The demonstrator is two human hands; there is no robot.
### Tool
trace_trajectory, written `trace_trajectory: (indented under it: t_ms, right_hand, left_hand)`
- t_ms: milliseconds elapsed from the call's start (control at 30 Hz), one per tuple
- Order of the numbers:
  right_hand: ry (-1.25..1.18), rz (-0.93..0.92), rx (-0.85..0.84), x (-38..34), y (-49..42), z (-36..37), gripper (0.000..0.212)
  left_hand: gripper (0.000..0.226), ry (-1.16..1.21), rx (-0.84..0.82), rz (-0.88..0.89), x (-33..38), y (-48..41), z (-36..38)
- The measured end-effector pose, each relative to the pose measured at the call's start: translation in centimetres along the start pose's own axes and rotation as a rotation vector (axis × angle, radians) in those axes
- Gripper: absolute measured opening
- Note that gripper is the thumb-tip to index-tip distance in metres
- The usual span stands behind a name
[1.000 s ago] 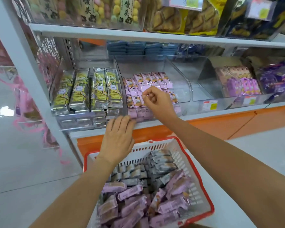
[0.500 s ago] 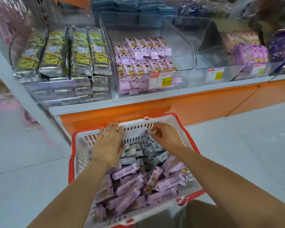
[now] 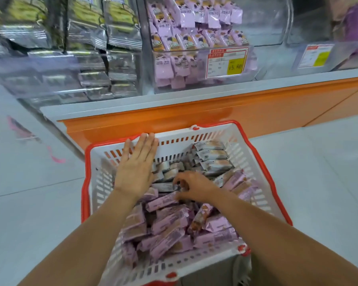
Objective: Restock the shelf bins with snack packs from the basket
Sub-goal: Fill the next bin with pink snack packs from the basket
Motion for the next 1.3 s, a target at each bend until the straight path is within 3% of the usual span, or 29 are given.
trace_trajectory:
  t_ms: [267,433,567,700,800,900,1067,1200,1300]
  right_hand:
    - [-0.098,0.029,-0.05,-0.1,-0.9,1.7,0.028]
    - [-0.198,-0.009,0.065,-1.5,-0.8,-1.4,0.027]
    - [-0.358,-0.016,0.204,-2.7,0.1,-5.6,0.028]
    - [-0.521,-0.054,0.349,-4.5,1.9,-9.9,0.033]
    - [-0.611,-0.096,0.45,-6.3,3.7,-12.9,0.039]
    - [-0.701,-0.155,0.48,-8.1,5.5,-15.0,0.052]
    - [-0.547,-0.161,0.401,-9.9,7.9,-15.6,0.062]
    - [-0.506,-0.213,0.421,-11.2,10.2,-16.2,0.046]
    - [-0.481,-0.253,0.507,-12.2,12.2,-18.1,0.039]
  left_hand:
    - [0.089,-0.015,-0.015,0.011,-0.5,0.2,0.7]
    - [0.078,0.062,-0.072,0.032,-0.4,0.2,-0.1]
    - [0.054,0.355,0.006,0.045,-0.4,0.1,-2.1]
    - [0.045,0.729,-0.132,0.05,0.5,-0.2,-3.4]
    - [0.041,1.016,-0.179,0.0,0.8,0.0,-5.4]
    - [0.019,1.242,-0.112,-0.108,0.0,0.4,-7.7]
    - [0.021,1.548,-0.042,-0.284,-1.2,0.9,-10.7]
    - [0.028,1.731,-0.016,-0.276,-0.7,1.4,-13.7]
    - [0.025,1.719,0.051,-0.253,-1.0,1.3,-15.4]
Point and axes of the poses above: each hand's wrist, its own y-axis away from the middle knuckle, its own z-axis out of the palm, x = y × z, the point moved 9 cm from there along -y, towards the middle knuckle, and after that the axes turned 2 degrees about -y, right-handed, at the moved point
